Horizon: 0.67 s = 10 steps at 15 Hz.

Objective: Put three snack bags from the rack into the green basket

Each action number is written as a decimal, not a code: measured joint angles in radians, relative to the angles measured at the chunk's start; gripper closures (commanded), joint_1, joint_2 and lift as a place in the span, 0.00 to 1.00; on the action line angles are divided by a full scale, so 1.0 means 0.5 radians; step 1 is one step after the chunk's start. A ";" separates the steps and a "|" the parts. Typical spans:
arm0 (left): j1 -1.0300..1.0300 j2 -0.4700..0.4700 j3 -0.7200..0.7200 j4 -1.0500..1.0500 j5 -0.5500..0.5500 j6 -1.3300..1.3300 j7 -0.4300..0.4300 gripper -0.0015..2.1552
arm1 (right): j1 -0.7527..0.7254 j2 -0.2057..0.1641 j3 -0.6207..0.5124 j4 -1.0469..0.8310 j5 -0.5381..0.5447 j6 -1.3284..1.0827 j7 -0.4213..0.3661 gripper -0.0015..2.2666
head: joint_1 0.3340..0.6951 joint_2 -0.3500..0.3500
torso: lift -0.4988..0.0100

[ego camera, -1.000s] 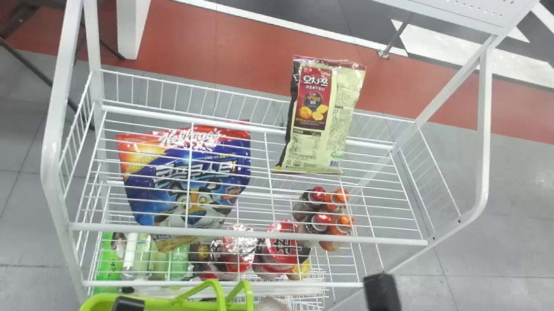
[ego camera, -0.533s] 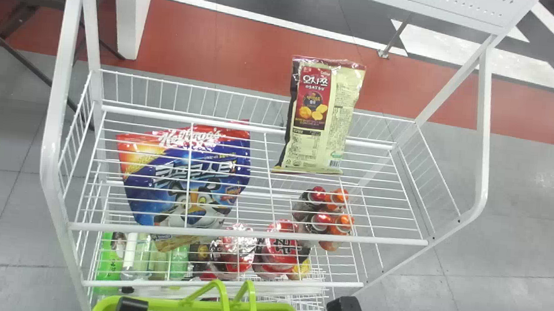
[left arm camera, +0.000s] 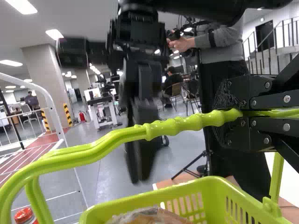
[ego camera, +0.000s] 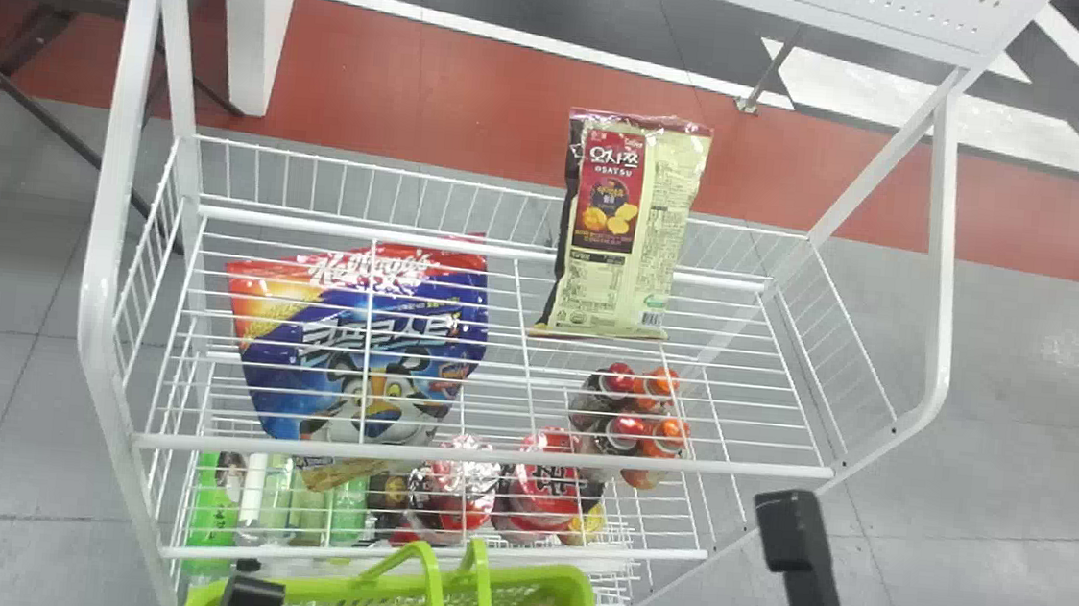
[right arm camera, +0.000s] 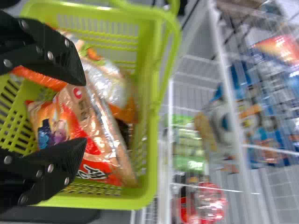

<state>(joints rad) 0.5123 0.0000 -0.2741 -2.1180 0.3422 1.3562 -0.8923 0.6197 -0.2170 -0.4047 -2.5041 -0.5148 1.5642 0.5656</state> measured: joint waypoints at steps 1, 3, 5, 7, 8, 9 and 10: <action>0.000 0.000 0.005 0.003 0.001 -0.009 0.004 0.59 | 0.037 0.042 -0.019 -0.022 -0.028 -0.110 0.012 0.04 | 1.00 0.00 | 0.98; 0.000 0.000 0.013 0.012 0.003 -0.024 0.010 0.59 | 0.118 0.086 0.037 -0.033 -0.028 -0.584 -0.005 0.05 | 1.00 0.00 | 0.98; 0.001 0.000 0.017 0.018 0.003 -0.035 0.011 0.59 | 0.192 0.127 0.217 -0.010 0.130 -1.240 -0.152 0.05 | 1.00 0.00 | 0.98; 0.001 0.000 0.017 0.022 0.003 -0.039 0.009 0.59 | 0.238 0.160 0.399 0.087 0.280 -1.924 -0.288 0.05 | 1.00 0.00 | 0.98; 0.002 0.000 0.016 0.023 0.003 -0.040 0.008 0.59 | 0.255 0.172 0.481 0.148 0.350 -2.226 -0.352 0.05 | 1.00 0.00 | 0.98; 0.002 0.000 0.016 0.026 0.003 -0.042 0.006 0.59 | 0.272 0.180 0.540 0.200 0.402 -2.455 -0.394 0.05 | 1.00 0.00 | 0.98; 0.002 0.000 0.017 0.029 0.003 -0.044 0.001 0.59 | 0.291 0.187 0.593 0.267 0.455 -2.705 -0.436 0.05 | 1.00 0.00 | 0.98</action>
<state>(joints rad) 0.5131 0.0000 -0.2655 -2.1035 0.3436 1.3344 -0.8916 0.7652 -0.1236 -0.1080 -2.3706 -0.2873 0.2115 0.3476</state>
